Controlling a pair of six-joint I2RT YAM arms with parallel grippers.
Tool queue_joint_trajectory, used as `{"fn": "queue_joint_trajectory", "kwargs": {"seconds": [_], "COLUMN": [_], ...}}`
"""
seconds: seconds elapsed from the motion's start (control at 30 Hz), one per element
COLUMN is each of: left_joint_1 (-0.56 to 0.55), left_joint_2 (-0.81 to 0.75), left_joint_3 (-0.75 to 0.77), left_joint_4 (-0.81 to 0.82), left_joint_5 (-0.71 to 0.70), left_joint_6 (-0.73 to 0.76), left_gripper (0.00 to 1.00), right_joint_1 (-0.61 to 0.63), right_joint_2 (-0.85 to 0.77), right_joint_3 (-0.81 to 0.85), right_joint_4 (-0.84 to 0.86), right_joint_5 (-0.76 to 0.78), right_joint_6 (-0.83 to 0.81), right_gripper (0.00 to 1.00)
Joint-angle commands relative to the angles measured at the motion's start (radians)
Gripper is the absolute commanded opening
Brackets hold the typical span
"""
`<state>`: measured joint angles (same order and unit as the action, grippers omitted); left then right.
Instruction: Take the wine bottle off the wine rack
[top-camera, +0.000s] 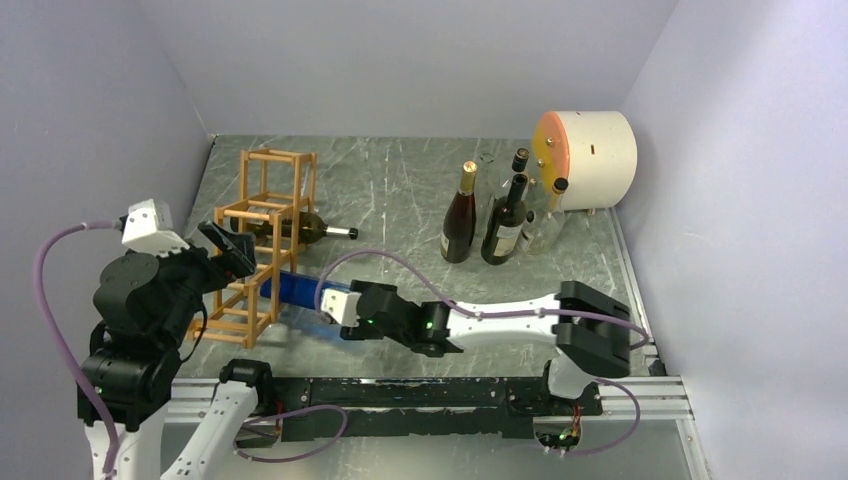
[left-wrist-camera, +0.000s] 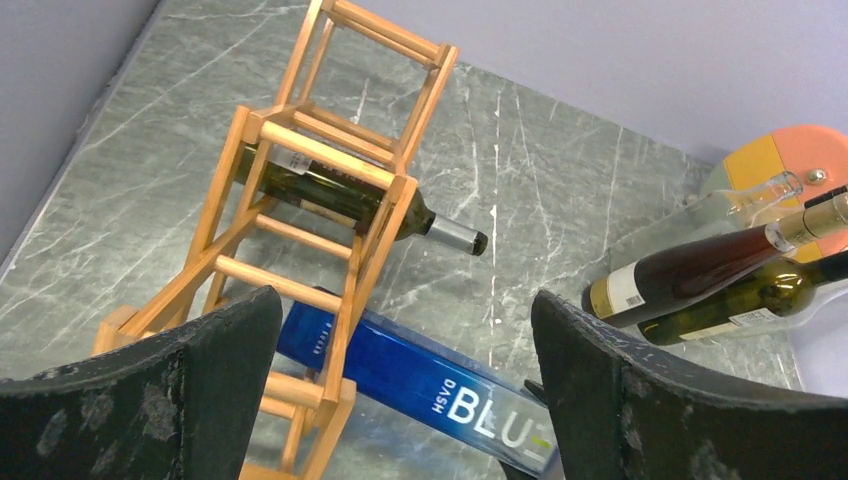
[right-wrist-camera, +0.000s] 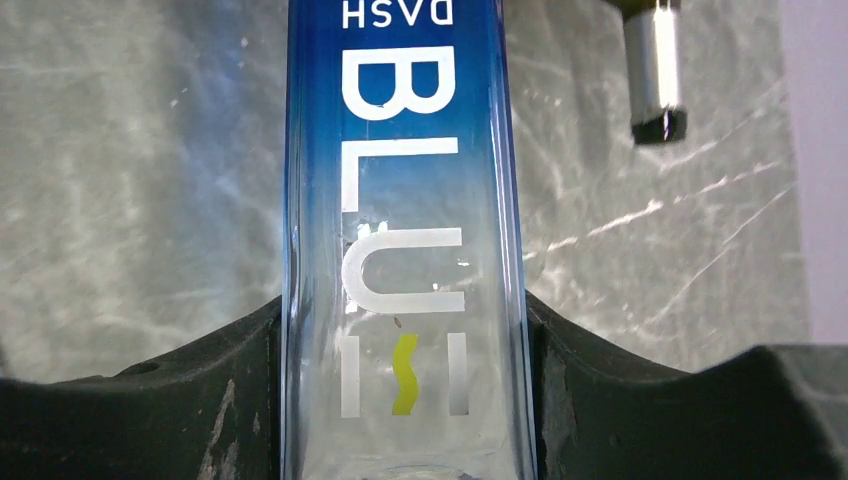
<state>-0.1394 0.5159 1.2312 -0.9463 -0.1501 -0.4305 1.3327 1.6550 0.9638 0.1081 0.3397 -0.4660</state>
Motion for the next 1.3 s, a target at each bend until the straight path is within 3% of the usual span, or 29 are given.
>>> {"fn": "queue_joint_trajectory", "kwargs": {"seconds": [0.0,0.17,0.4,0.67,0.83,1.1,1.27], "left_joint_1": [-0.003,-0.003,-0.003,-0.007,-0.085,-0.448,-0.630], "left_joint_2": [0.042,0.093,0.157,0.171,0.194,0.275,0.235], "left_joint_3": [-0.001,-0.014,-0.055,-0.220,-0.262,-0.345,-0.447], "left_joint_4": [0.070,0.164,0.318,0.556,0.562,0.567,0.676], "left_joint_5": [0.086,0.241,0.510,0.784,0.754,0.435,0.433], "left_joint_6": [0.027,0.082,0.160,0.125,0.191,0.356,0.443], "left_gripper": [0.98,0.98,0.95,1.00,1.00,1.00,1.00], "right_joint_1": [0.012,-0.031,-0.234,-0.394,-0.422,-0.444,-0.453], "right_joint_2": [-0.128,-0.241,-0.457,-0.522,-0.580,-0.584,-0.593], "right_joint_3": [-0.010,-0.010,-0.109,-0.098,-0.068,-0.007,0.012], "right_joint_4": [-0.154,-0.303,-0.416,-0.622,-0.697,-0.821,-0.867], "right_joint_5": [-0.072,-0.171,-0.415,-0.590,-0.618,-0.580,-0.595], "right_joint_6": [0.210,0.411,0.702,0.904,0.975,1.015,1.035], "right_gripper": [0.00,0.00,0.00,0.00,0.00,0.00,0.00]}}
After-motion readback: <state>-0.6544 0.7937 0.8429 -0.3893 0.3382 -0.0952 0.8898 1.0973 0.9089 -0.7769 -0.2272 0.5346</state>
